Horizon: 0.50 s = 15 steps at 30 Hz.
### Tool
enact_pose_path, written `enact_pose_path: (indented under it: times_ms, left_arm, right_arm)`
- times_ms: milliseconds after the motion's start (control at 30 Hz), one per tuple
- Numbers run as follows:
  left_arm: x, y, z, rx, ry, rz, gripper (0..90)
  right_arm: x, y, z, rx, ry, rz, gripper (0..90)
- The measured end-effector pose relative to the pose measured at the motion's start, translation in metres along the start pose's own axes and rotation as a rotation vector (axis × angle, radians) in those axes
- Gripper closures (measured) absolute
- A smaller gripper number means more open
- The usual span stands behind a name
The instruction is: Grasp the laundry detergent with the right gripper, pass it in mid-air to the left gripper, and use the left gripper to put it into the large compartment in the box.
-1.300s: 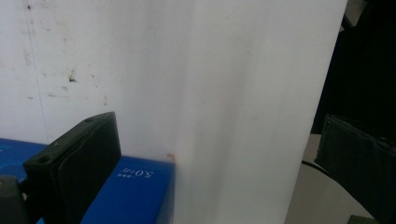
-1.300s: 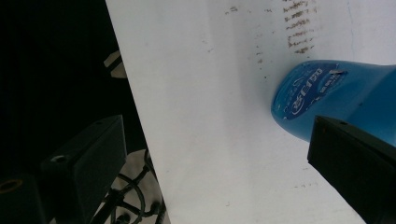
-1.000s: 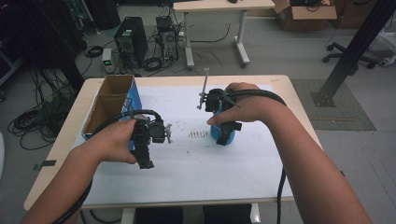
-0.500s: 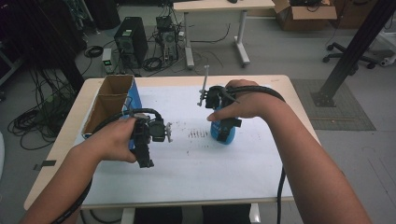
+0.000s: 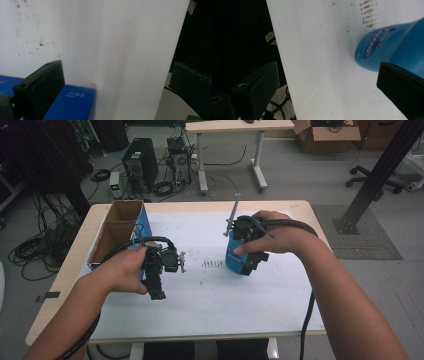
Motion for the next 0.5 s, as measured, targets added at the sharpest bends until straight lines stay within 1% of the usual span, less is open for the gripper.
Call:
enact_pose_path:
  times_ms: [33,67,133,167,200,233,300,367,433,500]
  left_arm:
    - [0.001,0.0,-0.001,-0.005,0.003,-0.005,0.2]
    - [0.001,0.0,-0.001,-0.005,0.003,-0.005,0.2]
    - [0.0,-0.001,-0.001,-0.005,0.0,-0.005,0.2]
    - [0.0,-0.002,0.0,-0.004,0.0,-0.004,0.3]
    - [0.0,-0.002,0.0,-0.002,0.001,-0.01,0.3]
    - [0.0,-0.002,0.0,-0.002,0.001,-0.01,0.3]
    - [-0.001,-0.003,-0.001,-0.006,0.002,-0.01,0.3]
    - [-0.001,-0.004,0.0,-0.007,0.005,-0.011,0.3]
    - [-0.002,-0.004,0.0,-0.006,0.004,-0.01,0.3]
    - [-0.002,-0.005,0.001,-0.006,0.004,-0.012,0.3]
  right_arm:
    - [-0.001,0.001,0.005,-0.004,0.016,0.006,4.2]
    - [-0.001,0.001,0.005,-0.004,0.016,0.006,4.2]
    - [-0.002,0.002,0.013,-0.028,0.034,0.014,4.2]
    - [-0.002,0.005,0.021,-0.05,0.049,0.015,4.1]
    - [-0.002,0.007,0.025,-0.048,0.053,0.014,4.3]
    - [-0.002,0.007,0.025,-0.048,0.053,0.014,4.3]
    - [-0.002,0.01,0.032,-0.044,0.065,0.026,4.3]
    - [-0.002,0.011,0.04,-0.065,0.08,0.033,4.2]
    - [-0.002,0.011,0.042,-0.074,0.086,0.035,4.2]
    - [-0.004,0.011,0.047,-0.121,0.11,0.039,4.1]
Point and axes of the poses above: each handheld gripper's, and its own axes: y roughly forward along the jaws, z roughly out of its underside, x roughly to its left, the point moved 10 cm from there along y, roughly forward along the jaws, and after that the axes turned 5 degrees about z, right-handed, at the moved point
